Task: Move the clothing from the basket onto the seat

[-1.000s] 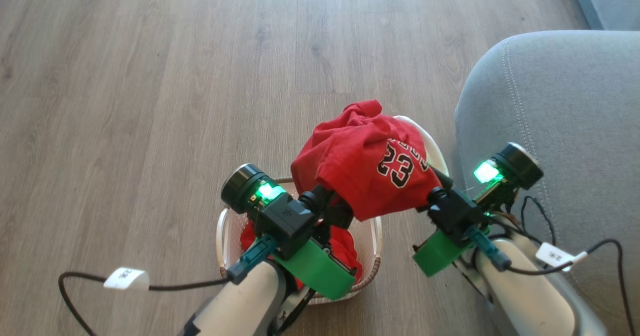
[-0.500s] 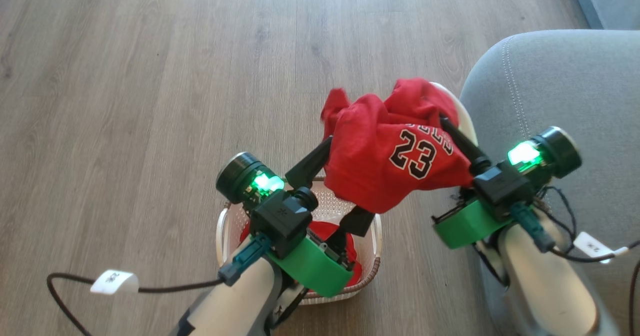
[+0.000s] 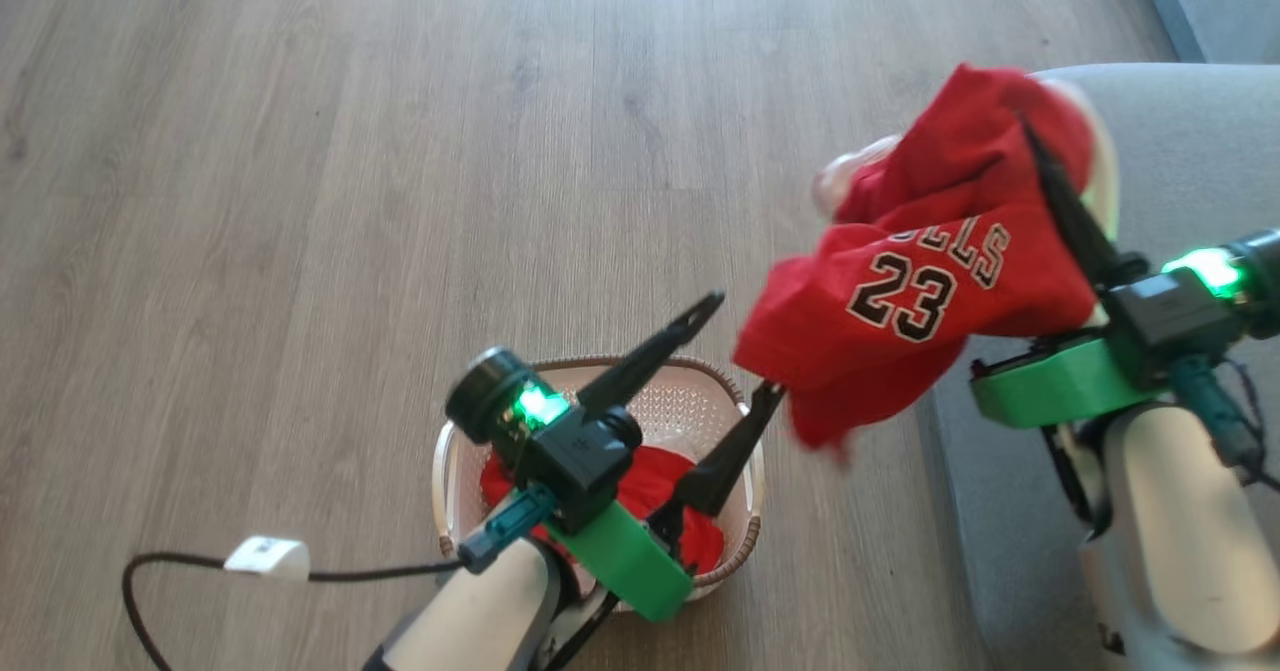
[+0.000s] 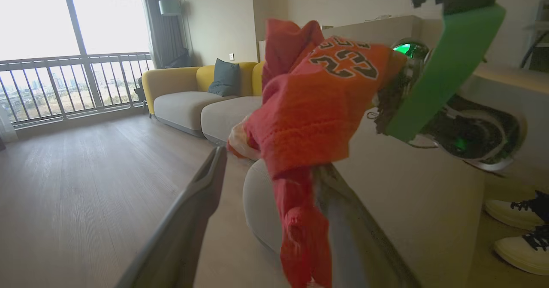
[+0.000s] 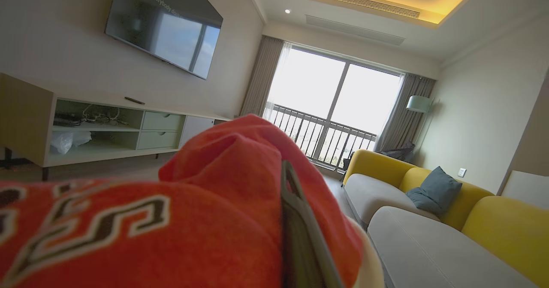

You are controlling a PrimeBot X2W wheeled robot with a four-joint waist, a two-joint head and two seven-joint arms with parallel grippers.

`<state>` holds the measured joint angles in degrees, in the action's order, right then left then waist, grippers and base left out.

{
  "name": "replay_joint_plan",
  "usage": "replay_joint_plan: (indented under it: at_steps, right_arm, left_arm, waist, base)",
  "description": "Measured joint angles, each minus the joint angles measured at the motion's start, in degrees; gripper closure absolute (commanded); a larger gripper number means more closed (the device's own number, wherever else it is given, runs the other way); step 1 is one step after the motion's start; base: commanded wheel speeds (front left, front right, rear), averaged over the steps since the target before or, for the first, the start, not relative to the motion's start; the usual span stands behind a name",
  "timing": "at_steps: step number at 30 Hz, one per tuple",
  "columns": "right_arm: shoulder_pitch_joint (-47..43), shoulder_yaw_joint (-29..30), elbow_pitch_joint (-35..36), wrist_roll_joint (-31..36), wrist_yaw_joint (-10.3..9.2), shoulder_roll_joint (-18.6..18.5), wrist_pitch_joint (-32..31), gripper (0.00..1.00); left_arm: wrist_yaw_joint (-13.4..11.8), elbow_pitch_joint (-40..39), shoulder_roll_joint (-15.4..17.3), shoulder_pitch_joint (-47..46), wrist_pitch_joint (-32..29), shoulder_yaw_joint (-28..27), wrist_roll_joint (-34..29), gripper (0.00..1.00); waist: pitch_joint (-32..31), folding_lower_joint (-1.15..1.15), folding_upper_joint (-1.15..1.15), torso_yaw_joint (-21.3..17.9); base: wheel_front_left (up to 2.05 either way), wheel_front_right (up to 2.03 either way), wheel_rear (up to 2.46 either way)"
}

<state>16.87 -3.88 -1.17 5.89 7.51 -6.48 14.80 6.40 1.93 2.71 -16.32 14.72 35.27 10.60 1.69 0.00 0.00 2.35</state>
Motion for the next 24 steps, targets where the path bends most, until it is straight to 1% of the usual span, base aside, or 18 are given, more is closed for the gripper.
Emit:
replay_joint_plan:
  at_steps: [8, 12, 17, 24]
  right_arm:
    - [0.0, 4.3, 1.1, -0.4, 0.00, -0.2, 0.0, 1.00]
    - [0.0, 5.2, 1.6, 0.1, 0.00, -1.0, 0.0, 1.00]
    - [0.0, 6.7, 2.5, 0.2, 0.00, -1.1, 0.0, 1.00]
    - [-0.4, 9.3, 3.0, 0.1, 0.00, -1.1, 0.0, 1.00]
  left_arm:
    - [1.0, 3.3, 0.0, 1.8, 0.0, 0.6, -0.9, 0.00]
    - [1.0, 5.1, 0.5, 3.0, 0.0, 2.0, -0.9, 0.00]
    - [1.0, 6.7, 1.5, 4.4, 0.0, 2.3, -1.2, 0.00]
    - [1.0, 8.9, 1.6, 7.6, 0.0, 1.4, -1.8, 0.00]
  waist:
    - [-0.5, 0.00, 0.00, -0.8]
    - [-0.6, 0.00, 0.00, -1.2]
    - [-0.8, 0.00, 0.00, -2.0]
    - [-0.9, 0.00, 0.00, -2.4]
  base:
    - [0.00, 0.00, 0.00]
    - [0.00, 0.00, 0.00]
    - [0.00, 0.00, 0.00]
    - [0.00, 0.00, 0.00]
